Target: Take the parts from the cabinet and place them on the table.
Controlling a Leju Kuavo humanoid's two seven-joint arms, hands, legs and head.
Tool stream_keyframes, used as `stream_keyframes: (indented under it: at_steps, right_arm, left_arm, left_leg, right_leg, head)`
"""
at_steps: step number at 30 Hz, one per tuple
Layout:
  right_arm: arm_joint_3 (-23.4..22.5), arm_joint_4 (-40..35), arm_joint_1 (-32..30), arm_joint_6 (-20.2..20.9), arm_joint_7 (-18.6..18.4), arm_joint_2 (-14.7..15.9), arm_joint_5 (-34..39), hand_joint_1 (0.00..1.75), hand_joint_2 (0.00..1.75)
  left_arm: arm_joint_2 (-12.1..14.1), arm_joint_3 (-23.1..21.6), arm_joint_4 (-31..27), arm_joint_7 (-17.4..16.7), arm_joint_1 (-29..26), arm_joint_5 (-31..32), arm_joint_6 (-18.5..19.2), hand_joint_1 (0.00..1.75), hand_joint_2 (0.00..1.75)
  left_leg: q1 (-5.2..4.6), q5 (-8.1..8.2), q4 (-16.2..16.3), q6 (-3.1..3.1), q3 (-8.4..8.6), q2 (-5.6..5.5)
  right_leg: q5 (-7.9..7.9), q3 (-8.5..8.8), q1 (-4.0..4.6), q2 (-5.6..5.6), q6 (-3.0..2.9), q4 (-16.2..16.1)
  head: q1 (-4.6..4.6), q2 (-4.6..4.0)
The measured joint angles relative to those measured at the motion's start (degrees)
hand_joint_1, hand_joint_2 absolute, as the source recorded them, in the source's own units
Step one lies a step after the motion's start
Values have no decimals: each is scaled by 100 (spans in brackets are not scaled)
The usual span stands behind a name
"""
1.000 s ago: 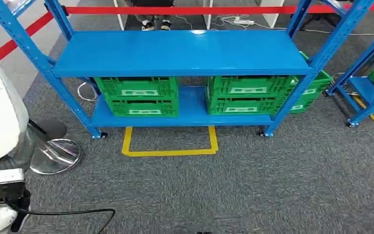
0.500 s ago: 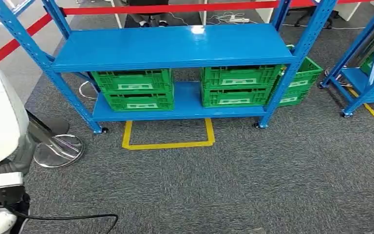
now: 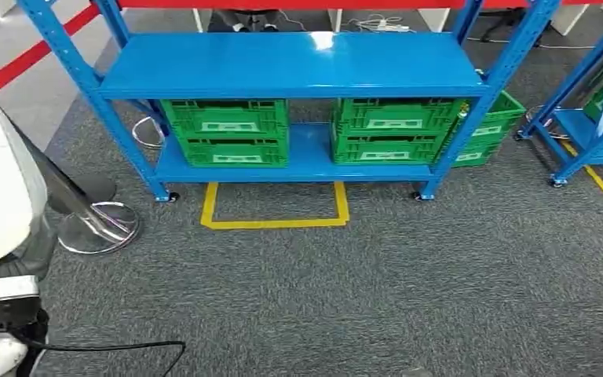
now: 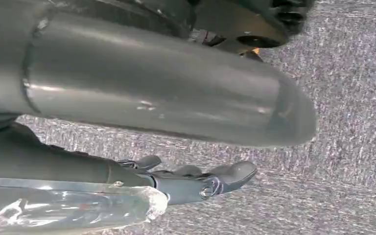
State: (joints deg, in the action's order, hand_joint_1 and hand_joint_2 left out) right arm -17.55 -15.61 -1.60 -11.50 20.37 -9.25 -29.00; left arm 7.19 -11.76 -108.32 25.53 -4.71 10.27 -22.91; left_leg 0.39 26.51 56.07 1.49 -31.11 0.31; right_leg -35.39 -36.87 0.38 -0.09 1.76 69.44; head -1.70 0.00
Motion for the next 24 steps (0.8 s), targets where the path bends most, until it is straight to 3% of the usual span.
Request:
stream_keyframes:
  at_steps: [1, 2, 3, 6, 7, 8, 9, 11, 12, 13, 15, 16, 17, 18, 19, 21, 22, 23, 24]
  right_arm:
    - [0, 0, -8, -2, 0, 0, 0, 0, 0]
    - [0, 0, -19, -2, 0, 0, 2, 0, 0]
    - [0, 0, -28, -4, 0, 0, 4, 0, 0]
    - [-18, -9, -36, -9, -2, 0, 28, 0, 0]
    - [-35, -15, -22, -4, 0, -2, 37, 0, 0]
    - [-50, -33, -28, 0, 2, -2, 50, 0, 0]
    - [-74, -52, -51, 28, -2, -6, 63, 0, 0]
    - [-116, -94, -116, 48, -13, -7, 77, 0, 0]
    - [-138, -135, -130, 61, -20, -7, 77, 0, 0]
    - [-151, -179, -139, 79, -26, -11, 77, 0, 0]
    - [-184, -249, -146, 114, -59, -42, 70, 0, 0]
    - [-197, -271, -154, 118, -66, -50, 70, 0, 0]
    - [-216, -295, -172, 131, -70, -52, 70, 0, 0]
    - [-236, -315, -190, 138, -81, -55, 70, 0, 0]
    - [-247, -345, -214, 142, -98, -57, 70, 0, 0]
    - [-271, -420, -241, 164, -133, -83, 61, 0, 0]
    - [-278, -461, -242, 173, -160, -103, 57, 0, 0]
    - [-282, -489, -235, 181, -173, -129, 48, 0, 0]
    - [-293, -529, -250, 186, -184, -133, 44, 0, 0]
  left_arm:
    - [0, 0, 0, -17, 0, -4, 13, 175, 175]
    - [-2, 0, 0, -61, -9, -33, 31, 175, 175]
    - [-7, 0, 0, -114, -22, -92, 50, 175, 175]
    - [-46, 0, 0, -219, -56, -372, 201, 175, 175]
    - [-59, 0, 0, -236, -80, -415, 241, 175, 175]
    - [-61, 0, 0, -240, -88, -426, 254, 175, 175]
    - [-63, -2, 0, -243, -98, -383, 273, 175, 175]
    - [-74, -20, 0, -238, -138, -266, 288, 175, 175]
    - [-70, -20, 2, -238, -146, -180, 288, 175, 175]
    - [-66, -22, 2, -240, -142, -73, 308, 175, 175]
    - [-44, -42, 9, -284, -150, 90, 356, 175, 175]
    - [-42, -59, 15, -293, -172, 123, 356, 175, 175]
    - [-37, -66, 20, -293, -202, 133, 356, 175, 175]
    - [-35, -70, 26, -293, -226, 155, 356, 175, 175]
    - [-33, -70, 28, -293, -238, 172, 354, 175, 175]
    - [-26, -70, 28, -293, -249, 223, 347, 175, 175]
    - [-20, -70, 28, -293, -258, 227, 341, 175, 175]
    - [-20, -70, 26, -293, -277, 229, 337, 175, 175]
    - [-9, -66, 26, -288, -285, 230, 326, 175, 175]
  left_leg:
    - [-3, -29, 4, -1, -42, 0]
    - [-4, -61, 6, -8, -78, -1]
    - [-4, -86, 8, -18, -103, -2]
    - [1, -129, 44, -71, -150, -9]
    - [-36, -144, 62, -113, -174, -8]
    - [-41, -160, 78, -140, -194, -6]
    - [-32, -184, 70, -176, -204, -6]
    - [-9, -229, 53, -248, -204, -6]
    - [10, -170, 95, -267, -236, -10]
    - [8, 32, 263, -289, -311, -16]
    - [15, 555, 1106, -327, -632, -16]
    - [15, 739, 1538, -336, -795, -16]
    - [15, 812, 1814, -338, -887, -16]
    - [15, 732, 1783, -331, -840, -16]
    - [15, 538, 1524, -313, -679, -18]
    - [12, 37, 540, -251, -135, -74]
    - [7, 58, 270, -208, 11, -179]
    - [5, 53, 180, -195, 19, -221]
    - [-3, 114, 111, -176, 34, -195]
  right_leg:
    - [-157, -169, -13, 0, 21, 397]
    - [-171, -225, -27, 0, 33, 572]
    - [-58, -130, -44, -2, 41, 445]
    - [568, 764, -92, -3, 44, -1053]
    - [464, 876, -74, 0, 42, -1313]
    - [513, 837, -71, 23, -29, -1324]
    - [524, 812, -59, 19, -50, -1311]
    - [574, 789, -41, 18, -147, -1323]
    - [632, 855, -72, 13, -206, -1366]
    - [660, 820, -64, 21, -236, -1372]
    - [708, 756, -48, 30, -283, -1360]
    - [721, 727, -36, 43, -294, -1357]
    - [732, 698, -26, 62, -293, -1345]
    - [736, 684, -19, 87, -293, -1334]
    - [737, 676, -11, 114, -292, -1318]
    - [734, 683, 1, 184, -289, -1290]
    - [730, 670, -3, 204, -281, -1285]
    - [731, 614, 35, 236, -245, -1235]
    - [753, 554, 7, 259, -209, -1218]
  head:
    - [-7, 0]
    - [-2, 0]
    - [-7, 0]
    - [-9, 0]
    - [-4, 0]
    - [15, 0]
    - [7, 0]
    - [-2, 0]
    - [4, 0]
    - [26, 0]
    - [31, 0]
    - [31, 0]
    - [28, 0]
    - [28, 0]
    - [31, 0]
    - [28, 0]
    - [28, 0]
    - [24, 0]
    - [35, 0]
